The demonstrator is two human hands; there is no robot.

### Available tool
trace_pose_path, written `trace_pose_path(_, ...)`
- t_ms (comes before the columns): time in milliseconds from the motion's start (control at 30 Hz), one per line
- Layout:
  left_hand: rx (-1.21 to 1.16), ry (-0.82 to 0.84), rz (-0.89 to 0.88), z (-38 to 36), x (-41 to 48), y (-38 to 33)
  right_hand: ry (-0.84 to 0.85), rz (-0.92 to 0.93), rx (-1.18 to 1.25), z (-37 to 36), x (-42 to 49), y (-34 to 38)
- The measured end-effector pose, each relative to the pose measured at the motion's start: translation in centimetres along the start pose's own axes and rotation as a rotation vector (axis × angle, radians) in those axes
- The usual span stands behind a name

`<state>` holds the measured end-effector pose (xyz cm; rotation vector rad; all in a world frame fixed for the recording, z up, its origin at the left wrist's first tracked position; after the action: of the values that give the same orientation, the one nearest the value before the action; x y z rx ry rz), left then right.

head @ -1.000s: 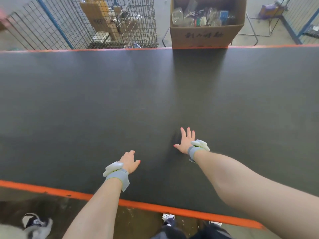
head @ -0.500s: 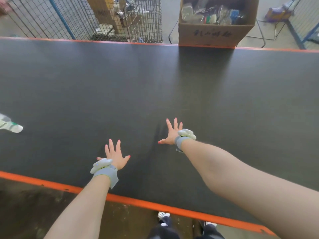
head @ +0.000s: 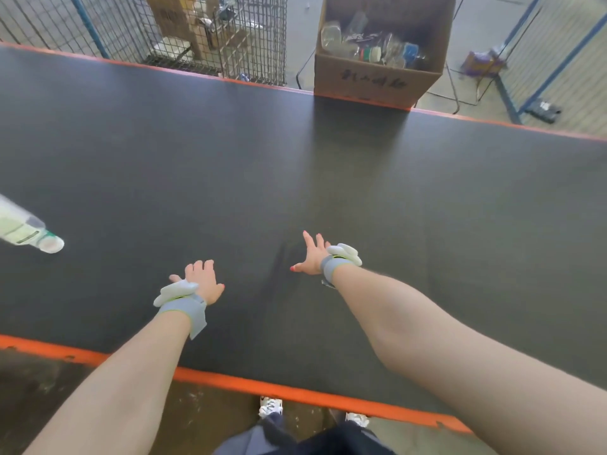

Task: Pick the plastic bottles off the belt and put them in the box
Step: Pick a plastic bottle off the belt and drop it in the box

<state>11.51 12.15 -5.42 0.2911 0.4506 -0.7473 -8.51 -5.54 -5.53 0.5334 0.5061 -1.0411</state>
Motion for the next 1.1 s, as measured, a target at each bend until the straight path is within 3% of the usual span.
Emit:
trace_pose_path(200, -0.032, -0.084, -0.045, 0.4, -0.9, 2.0, 0.066, -0.008, -0.026, 0.1, 0.2, 1.2)
trace_pose_path(400, -0.372, -0.379, 0.096, 1.4, -2.2, 7.3, 0.075, 0.258, 0.174, -0.8, -0.5, 9.2)
trace_pose_path(667, -0.628, -0.264, 0.346, -1.0, -3.4, 12.0, 0.152, 0.483, 0.611, -2.6, -0.4, 17.4)
trace_pose_path(800, -0.584, -0.157, 0.313, -2.1, -2.8, 11.8, 0.145, 0.477, 0.877, -3.8, 0.0, 19.0)
trace_pose_path(1000, -0.546, -0.077, 0.191, -0.7, -0.4, 7.8, 0.031, 0.357, 1.025, -1.4, 1.2, 17.5)
trace_pose_path(1100, -0.524, -0.046, 0.151, 0.6, 1.2, 5.4, 0.068, 0.276, 1.077, 1.0, 2.2, 16.2)
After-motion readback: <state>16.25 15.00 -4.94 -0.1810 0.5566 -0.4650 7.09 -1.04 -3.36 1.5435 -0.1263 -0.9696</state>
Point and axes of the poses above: each hand's wrist, its own x-axis towards the middle knuckle, its own z-axis out of the back of the hand, y = z × x, the point moved 2 cm from there along x, towards the middle knuckle, and after that the axes turned 2 degrees about z, right-handed, at the moved point
